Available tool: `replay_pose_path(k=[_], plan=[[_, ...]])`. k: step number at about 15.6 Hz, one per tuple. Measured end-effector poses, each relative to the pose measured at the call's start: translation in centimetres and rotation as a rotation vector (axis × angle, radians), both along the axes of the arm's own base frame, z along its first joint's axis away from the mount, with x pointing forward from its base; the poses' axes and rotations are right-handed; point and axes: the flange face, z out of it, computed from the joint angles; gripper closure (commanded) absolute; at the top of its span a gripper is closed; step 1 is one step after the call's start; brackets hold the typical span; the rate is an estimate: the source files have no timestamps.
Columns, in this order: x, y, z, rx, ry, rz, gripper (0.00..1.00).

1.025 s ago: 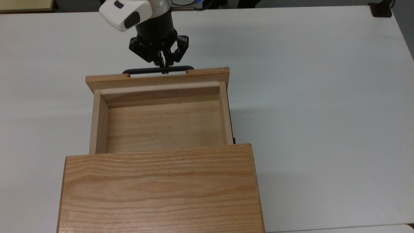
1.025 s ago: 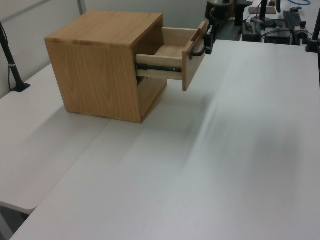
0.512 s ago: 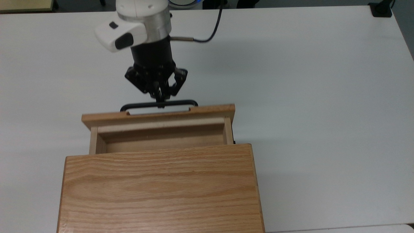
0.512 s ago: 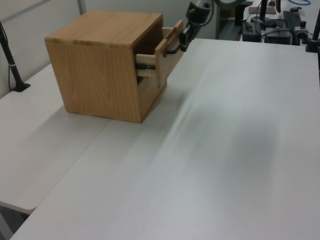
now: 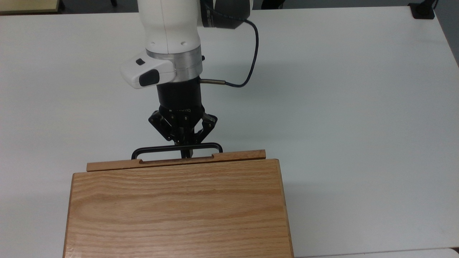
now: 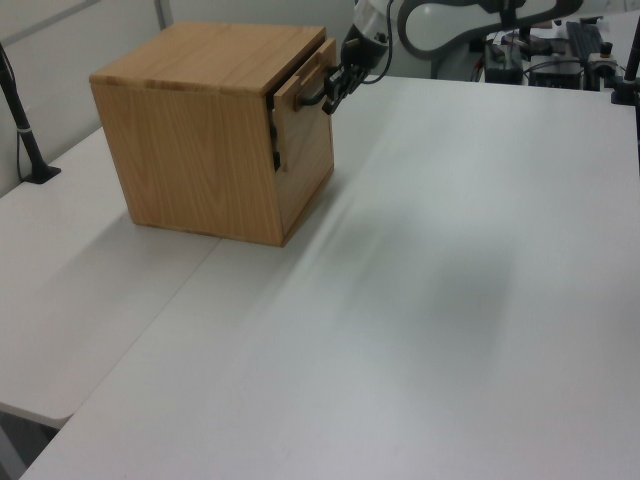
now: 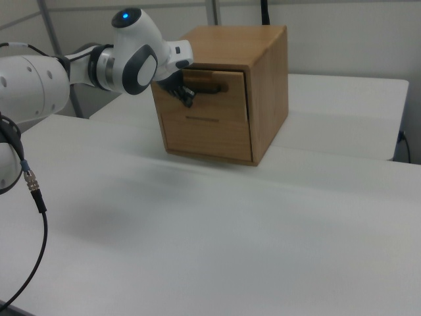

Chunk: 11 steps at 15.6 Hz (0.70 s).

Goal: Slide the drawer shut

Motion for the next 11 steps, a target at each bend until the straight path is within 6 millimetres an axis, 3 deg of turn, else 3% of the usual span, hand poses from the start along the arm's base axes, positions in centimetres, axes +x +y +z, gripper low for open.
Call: replay_pose_path(k=[11], plan=[[0.84,0.38,0.27,-0.087,-0.089,0.025,0.89]])
